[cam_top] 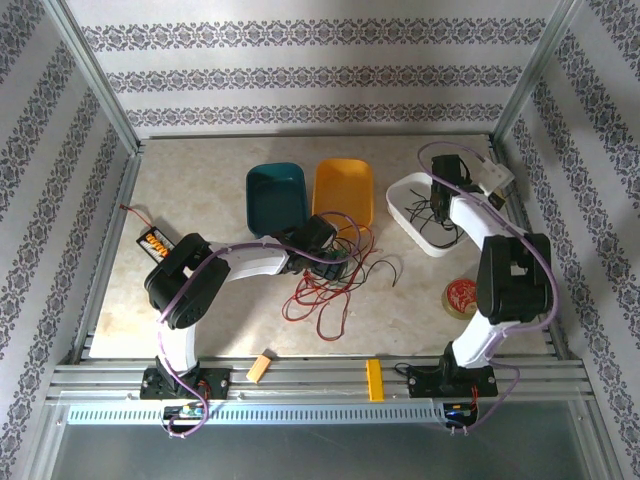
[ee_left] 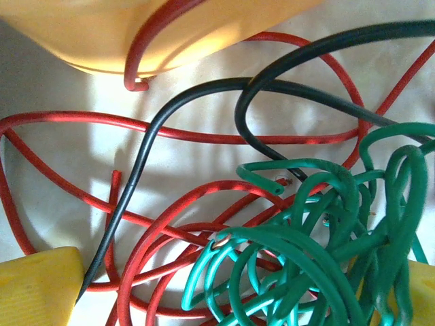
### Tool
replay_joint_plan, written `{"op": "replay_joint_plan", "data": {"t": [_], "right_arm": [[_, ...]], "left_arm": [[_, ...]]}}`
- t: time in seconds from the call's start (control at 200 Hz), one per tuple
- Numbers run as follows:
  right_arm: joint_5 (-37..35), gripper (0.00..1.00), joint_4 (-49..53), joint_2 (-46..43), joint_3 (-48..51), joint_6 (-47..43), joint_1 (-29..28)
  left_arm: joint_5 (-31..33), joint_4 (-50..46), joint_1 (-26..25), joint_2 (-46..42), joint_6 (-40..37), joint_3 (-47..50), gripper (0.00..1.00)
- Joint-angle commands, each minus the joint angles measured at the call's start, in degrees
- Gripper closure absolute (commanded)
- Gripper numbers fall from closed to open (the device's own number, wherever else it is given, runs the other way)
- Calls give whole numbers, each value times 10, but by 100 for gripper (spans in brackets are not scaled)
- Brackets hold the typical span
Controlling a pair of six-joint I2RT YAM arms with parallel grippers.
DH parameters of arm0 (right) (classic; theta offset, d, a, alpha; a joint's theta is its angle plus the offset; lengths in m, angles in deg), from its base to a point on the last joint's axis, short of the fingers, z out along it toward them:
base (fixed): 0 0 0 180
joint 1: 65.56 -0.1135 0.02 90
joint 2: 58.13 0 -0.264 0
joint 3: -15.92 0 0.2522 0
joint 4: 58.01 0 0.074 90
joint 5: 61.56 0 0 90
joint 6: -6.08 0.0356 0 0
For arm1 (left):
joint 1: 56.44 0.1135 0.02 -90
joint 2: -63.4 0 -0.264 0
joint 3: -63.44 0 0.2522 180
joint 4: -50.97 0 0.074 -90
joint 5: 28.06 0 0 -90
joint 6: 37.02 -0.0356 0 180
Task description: Untangle the cables
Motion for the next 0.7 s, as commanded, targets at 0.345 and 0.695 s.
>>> {"op": "replay_joint_plan", "data": {"t": [0.345,0.695], "right_arm": [[222,100,55,31,-35,-112,-26],[391,100,123,95,-87,-134,-24]], "left_arm": [[7,-78,5,29,-10,12,1],[14,-78,0,27,-7,9,1]]}}
